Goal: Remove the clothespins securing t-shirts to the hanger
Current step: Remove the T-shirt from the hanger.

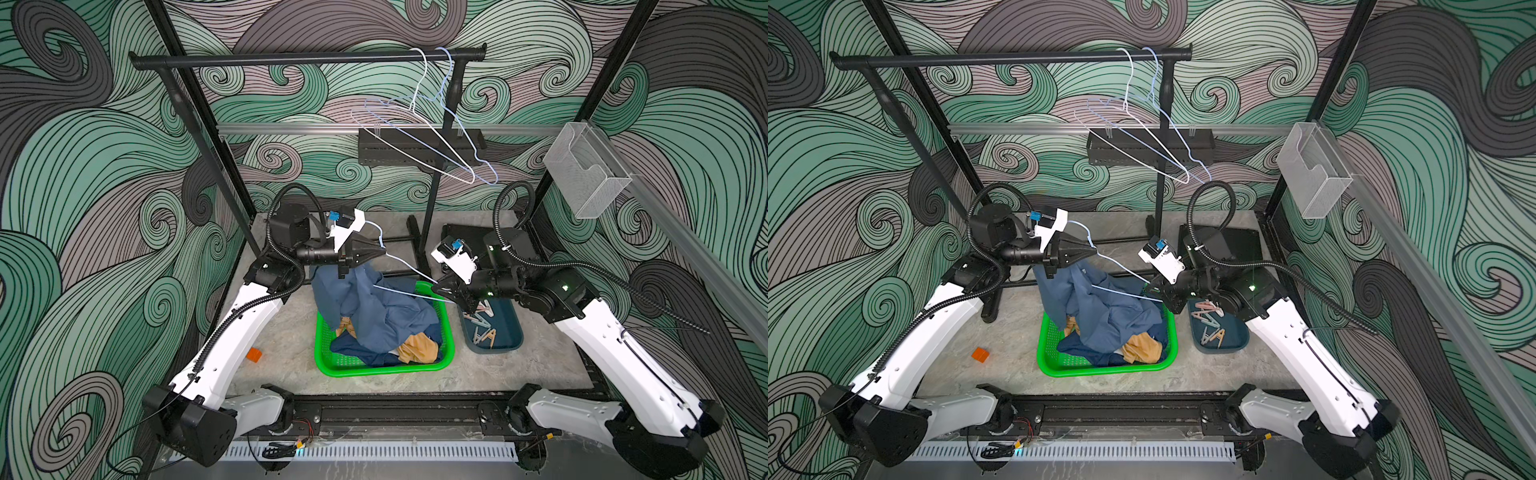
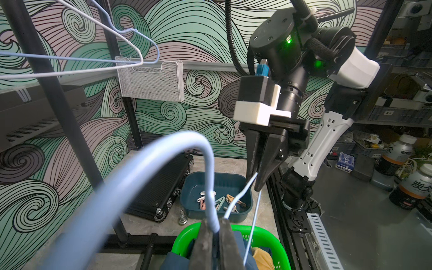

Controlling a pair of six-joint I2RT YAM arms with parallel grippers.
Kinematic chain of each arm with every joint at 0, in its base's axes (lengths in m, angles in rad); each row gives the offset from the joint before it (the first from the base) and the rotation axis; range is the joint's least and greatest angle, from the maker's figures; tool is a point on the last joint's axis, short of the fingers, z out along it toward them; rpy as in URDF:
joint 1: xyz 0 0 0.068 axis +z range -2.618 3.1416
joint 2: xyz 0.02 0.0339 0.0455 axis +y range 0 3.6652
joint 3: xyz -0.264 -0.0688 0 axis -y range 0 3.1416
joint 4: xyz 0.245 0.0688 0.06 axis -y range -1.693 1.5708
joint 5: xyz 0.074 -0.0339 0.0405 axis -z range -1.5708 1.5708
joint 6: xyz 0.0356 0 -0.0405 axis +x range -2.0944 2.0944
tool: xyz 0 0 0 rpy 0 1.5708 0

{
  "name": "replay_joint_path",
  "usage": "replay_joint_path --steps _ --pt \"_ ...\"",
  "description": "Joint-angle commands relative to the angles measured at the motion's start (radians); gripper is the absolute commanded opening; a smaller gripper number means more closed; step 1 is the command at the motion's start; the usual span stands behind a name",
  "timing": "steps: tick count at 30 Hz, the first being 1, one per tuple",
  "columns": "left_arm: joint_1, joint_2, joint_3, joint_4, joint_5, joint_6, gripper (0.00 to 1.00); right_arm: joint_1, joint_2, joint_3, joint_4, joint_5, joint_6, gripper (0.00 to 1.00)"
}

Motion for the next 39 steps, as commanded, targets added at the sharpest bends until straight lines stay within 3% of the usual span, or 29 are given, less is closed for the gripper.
replay_joint_path --steps 1,5,10,13,18,24,28,33,39 --pt "-0.016 0.003 0.023 0.02 0.025 -0.013 0.07 -0.006 -0.007 -0.007 0.007 0.014 0.006 0.11" --pt "-0.025 0.007 0.014 0.027 0.025 -0.01 0.07 -0.006 -0.025 -0.033 0.006 0.034 0.006 0.0" --pt "-0.055 0.018 -0.031 0.029 0.024 -0.009 0.08 -0.006 -0.087 -0.097 0.008 0.099 0.009 0.0" --pt "-0.066 0.022 -0.066 0.032 0.025 -0.009 0.13 -0.007 -0.124 -0.142 0.008 0.131 0.01 0.0" --pt "-0.074 0.007 -0.152 0.069 0.007 -0.034 0.37 -0.008 -0.158 -0.191 0.006 0.17 0.014 0.0" --pt "-0.078 0.003 -0.183 0.109 -0.01 -0.057 0.52 -0.008 -0.179 -0.202 0.006 0.2 -0.003 0.0" --pt "-0.078 -0.016 -0.162 0.087 -0.058 -0.06 0.67 -0.008 -0.199 -0.196 0.006 0.203 -0.002 0.0" --pt "-0.07 -0.103 -0.151 0.003 -0.207 -0.052 0.75 -0.008 -0.209 -0.186 0.007 0.207 0.004 0.0" --pt "-0.015 -0.193 -0.172 -0.029 -0.273 -0.08 0.81 -0.007 -0.209 -0.171 0.009 0.2 0.001 0.0"
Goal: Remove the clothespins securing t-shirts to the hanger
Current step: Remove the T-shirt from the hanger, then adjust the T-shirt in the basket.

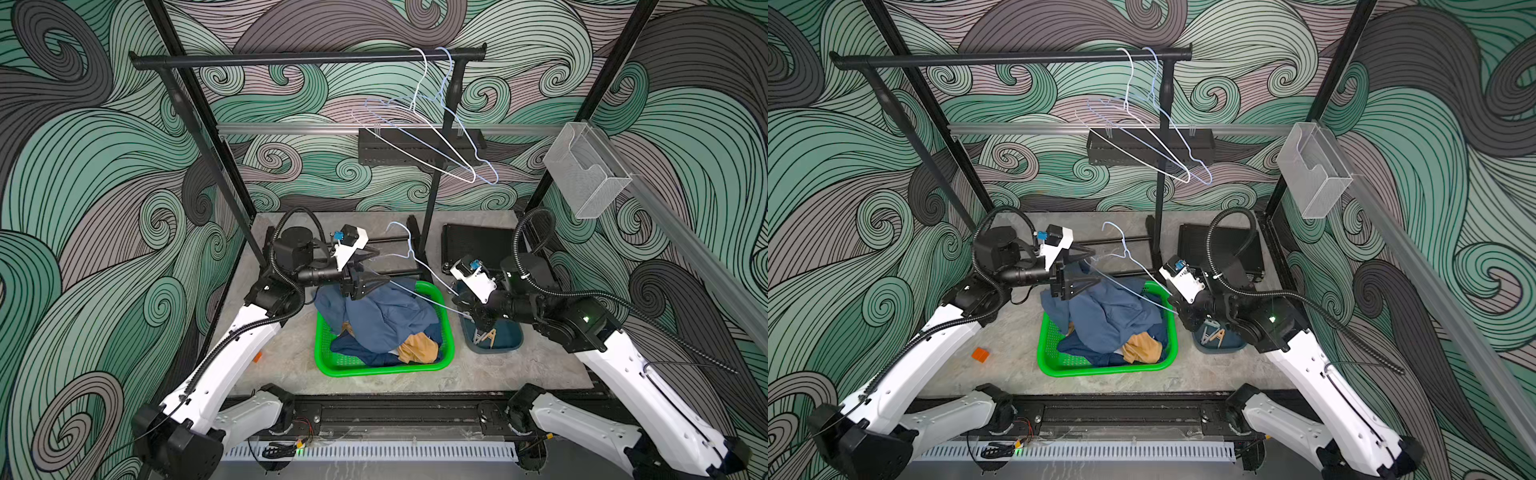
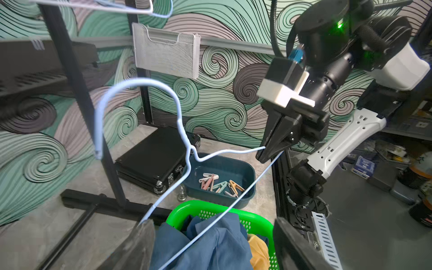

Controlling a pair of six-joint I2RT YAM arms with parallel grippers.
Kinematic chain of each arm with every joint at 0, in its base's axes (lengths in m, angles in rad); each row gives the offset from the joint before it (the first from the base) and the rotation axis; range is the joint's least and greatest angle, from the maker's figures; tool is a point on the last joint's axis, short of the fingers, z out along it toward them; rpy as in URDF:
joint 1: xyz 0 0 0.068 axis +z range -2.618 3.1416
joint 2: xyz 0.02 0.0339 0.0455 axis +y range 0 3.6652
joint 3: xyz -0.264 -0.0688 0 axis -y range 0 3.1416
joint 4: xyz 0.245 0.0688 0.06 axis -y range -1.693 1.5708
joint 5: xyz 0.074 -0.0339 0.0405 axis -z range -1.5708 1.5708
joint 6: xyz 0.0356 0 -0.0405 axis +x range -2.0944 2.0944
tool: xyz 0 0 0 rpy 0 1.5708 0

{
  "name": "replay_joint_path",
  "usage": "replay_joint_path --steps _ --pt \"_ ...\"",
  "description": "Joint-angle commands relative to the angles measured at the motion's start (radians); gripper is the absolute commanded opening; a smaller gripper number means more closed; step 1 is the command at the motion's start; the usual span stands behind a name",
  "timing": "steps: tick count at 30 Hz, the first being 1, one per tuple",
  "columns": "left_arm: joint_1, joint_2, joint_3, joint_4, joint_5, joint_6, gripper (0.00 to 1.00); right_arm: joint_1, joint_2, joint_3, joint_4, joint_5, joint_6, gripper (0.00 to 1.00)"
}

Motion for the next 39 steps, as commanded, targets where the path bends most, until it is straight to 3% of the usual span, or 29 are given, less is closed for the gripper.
replay_joint_path --steps 1,10,14,19,23,26,32,34,39 --pt "0.036 -0.029 0.024 -0.055 -0.082 -0.033 0.81 -0.002 -0.004 0.036 0.009 0.008 0.004 0.0" --pt "0.076 -0.041 0.077 -0.399 -0.506 -0.106 0.81 -0.002 -0.023 0.081 0.007 0.036 0.018 0.0" --pt "0.076 -0.052 0.04 -0.52 -0.621 -0.145 0.81 -0.002 -0.029 0.095 0.007 0.047 0.021 0.0" --pt "0.074 0.013 -0.036 -0.569 -0.64 -0.191 0.81 -0.001 -0.032 0.109 0.009 0.065 0.012 0.0" --pt "0.072 0.079 -0.098 -0.499 -0.567 -0.229 0.82 -0.002 -0.036 0.123 0.007 0.069 0.005 0.0" --pt "0.07 0.134 -0.101 -0.523 -0.638 -0.236 0.82 -0.002 -0.031 0.134 0.004 0.07 -0.001 0.0" --pt "0.057 0.203 -0.101 -0.591 -0.612 -0.228 0.8 -0.004 -0.021 0.146 -0.001 0.066 -0.003 0.0" --pt "0.053 0.199 -0.129 -0.558 -0.603 -0.229 0.75 -0.003 -0.015 0.146 -0.001 0.059 0.001 0.0" --pt "0.051 0.203 -0.151 -0.492 -0.577 -0.236 0.47 -0.002 -0.011 0.152 -0.001 0.058 0.001 0.0"
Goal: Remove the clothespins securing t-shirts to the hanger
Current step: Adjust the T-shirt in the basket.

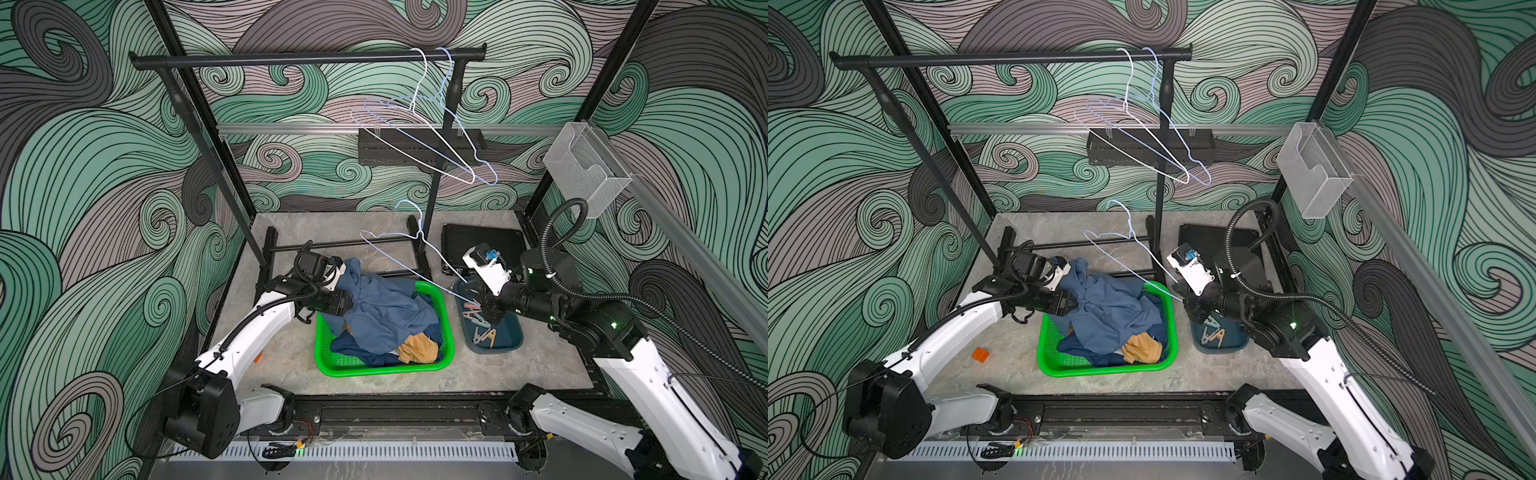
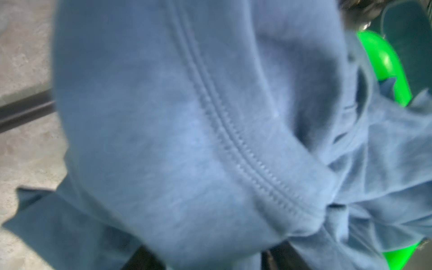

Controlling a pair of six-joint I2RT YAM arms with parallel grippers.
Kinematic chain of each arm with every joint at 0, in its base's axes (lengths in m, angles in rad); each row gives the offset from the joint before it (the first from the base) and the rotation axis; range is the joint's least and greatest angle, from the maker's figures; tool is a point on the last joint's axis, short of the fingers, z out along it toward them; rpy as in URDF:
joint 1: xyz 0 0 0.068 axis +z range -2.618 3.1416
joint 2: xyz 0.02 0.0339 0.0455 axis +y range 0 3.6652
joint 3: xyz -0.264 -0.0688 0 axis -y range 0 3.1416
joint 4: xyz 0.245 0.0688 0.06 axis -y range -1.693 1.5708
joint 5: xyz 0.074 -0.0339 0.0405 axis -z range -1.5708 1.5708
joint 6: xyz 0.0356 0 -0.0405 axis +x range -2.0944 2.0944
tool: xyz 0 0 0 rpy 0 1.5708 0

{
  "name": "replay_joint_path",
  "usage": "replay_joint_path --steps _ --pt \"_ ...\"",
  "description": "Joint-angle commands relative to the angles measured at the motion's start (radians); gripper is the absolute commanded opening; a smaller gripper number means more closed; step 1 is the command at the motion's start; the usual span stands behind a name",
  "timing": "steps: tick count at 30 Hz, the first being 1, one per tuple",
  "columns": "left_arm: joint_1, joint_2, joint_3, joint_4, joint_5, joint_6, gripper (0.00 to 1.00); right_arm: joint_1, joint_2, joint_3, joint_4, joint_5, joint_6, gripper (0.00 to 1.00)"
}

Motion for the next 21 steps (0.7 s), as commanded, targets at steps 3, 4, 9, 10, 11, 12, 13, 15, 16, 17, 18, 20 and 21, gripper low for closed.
replay_joint_path --steps 3,4,9,10,11,12,13,15,16,17,18,20,21 --pt "-0.006 0.01 0.012 0.023 0.032 -0.009 0.26 -0.004 -0.002 0.034 0.005 0.005 -0.007 0.0" --pt "-0.005 0.009 0.017 0.02 0.038 -0.011 0.17 -0.004 -0.001 0.034 0.006 0.005 -0.006 0.0" --pt "-0.047 -0.046 0.077 -0.023 0.058 -0.006 0.05 -0.003 -0.006 0.027 0.007 0.01 -0.006 0.0" --pt "-0.064 -0.06 0.093 -0.025 0.056 -0.012 0.03 -0.003 -0.007 0.025 0.006 0.015 -0.004 0.0" --pt "-0.078 -0.072 0.107 -0.027 0.055 -0.019 0.01 -0.004 -0.009 0.024 0.007 0.02 -0.003 0.0" --pt "-0.092 -0.086 0.123 -0.029 0.053 -0.038 0.0 -0.004 -0.009 0.025 0.007 0.028 0.0 0.0" --pt "-0.103 -0.097 0.136 -0.029 0.059 -0.055 0.0 -0.006 -0.011 0.026 0.009 0.039 0.005 0.0" --pt "-0.136 -0.115 0.16 -0.029 0.065 -0.087 0.0 -0.012 -0.02 0.026 0.021 0.064 0.016 0.0" --pt "-0.157 -0.126 0.172 -0.027 0.065 -0.105 0.0 -0.014 -0.026 0.025 0.03 0.083 0.023 0.0" --pt "-0.176 -0.131 0.179 -0.024 0.065 -0.12 0.0 -0.018 -0.032 0.024 0.037 0.097 0.027 0.0" --pt "-0.202 -0.139 0.186 -0.021 0.064 -0.137 0.0 -0.021 -0.038 0.022 0.048 0.112 0.03 0.0" --pt "-0.257 -0.148 0.201 -0.015 0.065 -0.168 0.0 -0.03 -0.047 0.017 0.063 0.135 0.033 0.0" --pt "-0.289 -0.15 0.207 -0.009 0.065 -0.182 0.0 -0.036 -0.047 0.016 0.068 0.144 0.033 0.0"
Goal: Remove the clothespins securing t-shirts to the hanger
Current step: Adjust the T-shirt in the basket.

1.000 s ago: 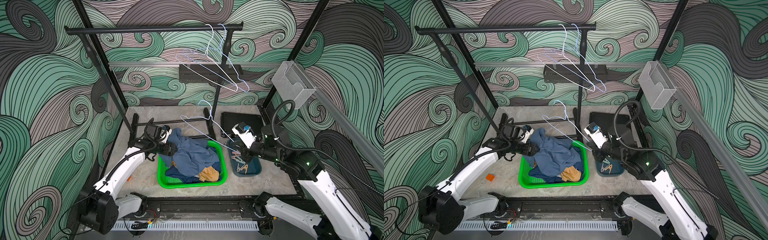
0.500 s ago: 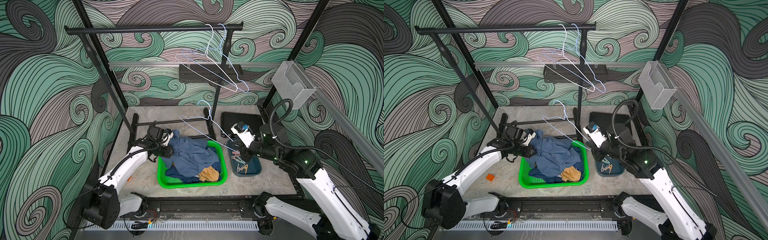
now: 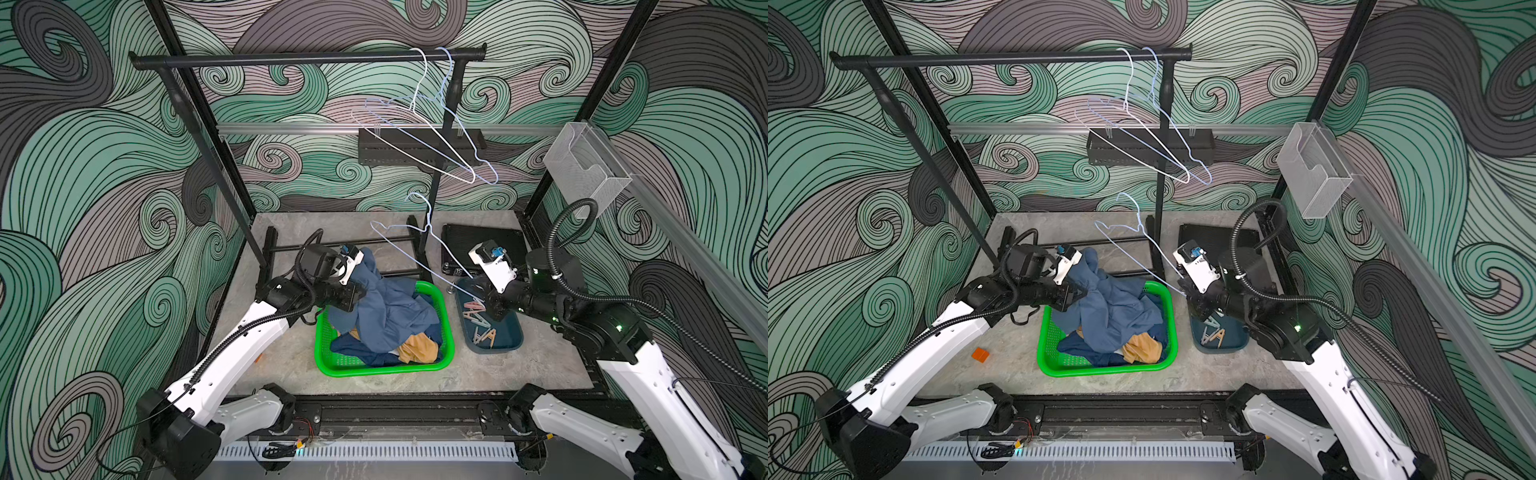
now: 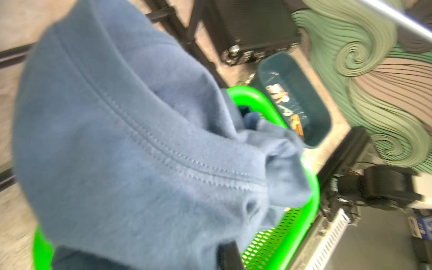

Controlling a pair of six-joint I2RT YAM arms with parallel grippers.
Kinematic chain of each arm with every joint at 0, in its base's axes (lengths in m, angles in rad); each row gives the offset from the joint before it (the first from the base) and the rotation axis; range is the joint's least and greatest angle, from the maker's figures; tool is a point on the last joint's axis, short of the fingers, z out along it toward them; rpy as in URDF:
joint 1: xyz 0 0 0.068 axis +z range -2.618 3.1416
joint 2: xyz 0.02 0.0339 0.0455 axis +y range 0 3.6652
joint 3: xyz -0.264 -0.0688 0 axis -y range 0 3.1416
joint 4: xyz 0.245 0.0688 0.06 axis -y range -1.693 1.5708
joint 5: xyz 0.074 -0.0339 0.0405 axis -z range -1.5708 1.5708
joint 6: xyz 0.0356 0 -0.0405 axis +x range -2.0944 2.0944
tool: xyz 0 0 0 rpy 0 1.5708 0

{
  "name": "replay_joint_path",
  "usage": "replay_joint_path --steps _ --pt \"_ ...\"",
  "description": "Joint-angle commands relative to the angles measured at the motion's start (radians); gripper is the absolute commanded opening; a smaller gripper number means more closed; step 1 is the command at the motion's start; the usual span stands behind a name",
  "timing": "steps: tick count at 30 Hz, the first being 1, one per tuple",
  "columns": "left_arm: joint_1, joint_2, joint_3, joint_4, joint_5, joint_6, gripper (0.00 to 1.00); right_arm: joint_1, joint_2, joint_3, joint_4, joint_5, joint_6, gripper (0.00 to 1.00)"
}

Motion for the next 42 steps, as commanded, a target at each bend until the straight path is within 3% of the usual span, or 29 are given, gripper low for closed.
replay_joint_path --steps 1,6,9,11,15,20,21,24,26,28,32,37,42 --pt "-0.086 -0.017 0.037 0.016 0.023 -0.092 0.0 -0.017 -0.018 0.01 0.056 0.061 0.02 0.0" --pt "-0.235 0.004 0.068 0.014 0.034 -0.137 0.0 -0.03 -0.023 -0.006 0.083 0.066 0.031 0.0" --pt "-0.27 0.012 0.045 0.014 0.05 -0.169 0.0 -0.035 -0.019 -0.007 0.09 0.062 0.036 0.0" --pt "-0.271 0.009 0.017 0.007 0.034 -0.179 0.0 -0.035 -0.017 -0.003 0.092 0.056 0.037 0.0" --pt "-0.242 -0.017 -0.098 0.034 -0.132 -0.223 0.0 -0.035 -0.016 -0.003 0.099 0.044 0.048 0.0" --pt "-0.127 0.007 -0.229 0.122 -0.07 -0.237 0.0 -0.036 -0.016 0.011 0.1 0.027 0.057 0.0" --pt "-0.104 0.025 -0.239 0.128 -0.048 -0.232 0.06 -0.035 -0.014 0.016 0.102 0.024 0.061 0.0" --pt "-0.055 0.089 -0.226 0.11 0.037 -0.177 0.48 -0.036 -0.003 0.034 0.104 0.001 0.081 0.0" --pt "-0.04 0.131 -0.154 -0.003 0.061 -0.122 0.6 -0.034 0.005 0.049 0.098 -0.006 0.103 0.0" --pt "-0.04 0.137 -0.096 -0.087 0.059 -0.078 0.63 -0.032 0.013 0.073 0.085 0.001 0.123 0.0" --pt "-0.038 0.032 -0.065 -0.116 -0.026 -0.105 0.67 0.002 0.02 0.102 0.087 0.032 0.153 0.0" --pt "-0.036 -0.123 -0.069 -0.074 -0.115 -0.121 0.75 0.116 0.066 0.173 0.087 0.178 0.199 0.0" --pt "-0.03 -0.159 0.031 -0.22 -0.23 -0.062 0.78 0.183 0.144 0.238 0.112 0.247 0.236 0.0"
